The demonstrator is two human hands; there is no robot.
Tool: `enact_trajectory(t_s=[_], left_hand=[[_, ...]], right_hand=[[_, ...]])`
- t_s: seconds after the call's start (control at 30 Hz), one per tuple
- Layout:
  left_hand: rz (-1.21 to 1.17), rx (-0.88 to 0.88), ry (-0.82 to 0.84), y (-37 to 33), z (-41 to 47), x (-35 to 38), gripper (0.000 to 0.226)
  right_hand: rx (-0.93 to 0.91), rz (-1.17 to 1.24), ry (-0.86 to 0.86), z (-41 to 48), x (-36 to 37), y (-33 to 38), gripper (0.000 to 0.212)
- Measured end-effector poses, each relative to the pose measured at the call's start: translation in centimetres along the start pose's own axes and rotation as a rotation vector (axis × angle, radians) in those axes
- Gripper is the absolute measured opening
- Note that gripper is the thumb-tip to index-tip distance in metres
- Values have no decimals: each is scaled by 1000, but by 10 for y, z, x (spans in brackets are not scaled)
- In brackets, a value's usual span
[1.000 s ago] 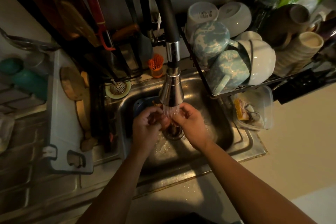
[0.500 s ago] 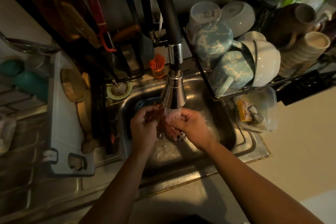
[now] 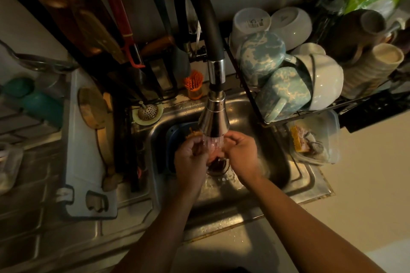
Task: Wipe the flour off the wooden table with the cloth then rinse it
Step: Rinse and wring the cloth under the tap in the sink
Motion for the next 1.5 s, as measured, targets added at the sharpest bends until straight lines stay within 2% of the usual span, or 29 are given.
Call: enact_trajectory(t_s=[0.1,0.17,0.23,0.33,0.4,0.5,0.63,0.7,0.83,0.9,0.97,1.03,1.13,1.2,1.33,1.43,1.5], left_hand=[[46,-4,22,5,-1,3,28],[13,4,-47,3,5,0,33],[21,20,-37,-2,8,-6,32],[-24,-10,193,-4,6,-13,27],[-79,-19,306,0,3,-16,34],[31,63,197,3,-1,-17,26],[197,105,8,1,6,-14,31],[264,128,9,-1,7,-13,34],[247,154,163,-1,4,-8,18],[317,162,122,-1,9,-6,23],[381,169,37,-4,16,-7,31],[386,184,24,-5,17,-8,29],[316,193,72,-7,10,-8,20],[303,210,35,-8,8,-9,14],[382,201,-50,-9,17,-13,9],[268,159,78,-8,14,-14,7],[280,152,138,-9,9,-13,9]], right_hand=[[18,-45,-30,-2,-4,-7,14],[21,-21,38,-7,-8,-9,12],[17,-4,149,-10,-14,-6,15],[94,-79,264,-2,-21,-7,41],[59,-158,280,5,-24,-9,37],[21,-200,247,5,-29,-14,29],[-29,-184,372,-7,-28,-15,27],[-52,-216,373,-7,-27,-18,21],[-46,-277,148,2,-30,-29,16],[-67,-285,210,-3,-29,-26,18],[-109,-267,368,-10,-26,-21,22],[-66,-282,427,-9,-27,-20,22],[7,-373,335,3,-33,-24,26],[-53,-404,301,3,-31,-22,29],[-74,-344,323,-3,-21,-16,12],[-70,-320,186,4,-16,-22,13],[-55,-304,91,4,-13,-21,19]])
Point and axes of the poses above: each hand's wrist, its own z-axis towards the middle knuckle, its own x-axis out of the palm, y = z × x, the point moved 1 cm from there along z, towards the middle knuckle
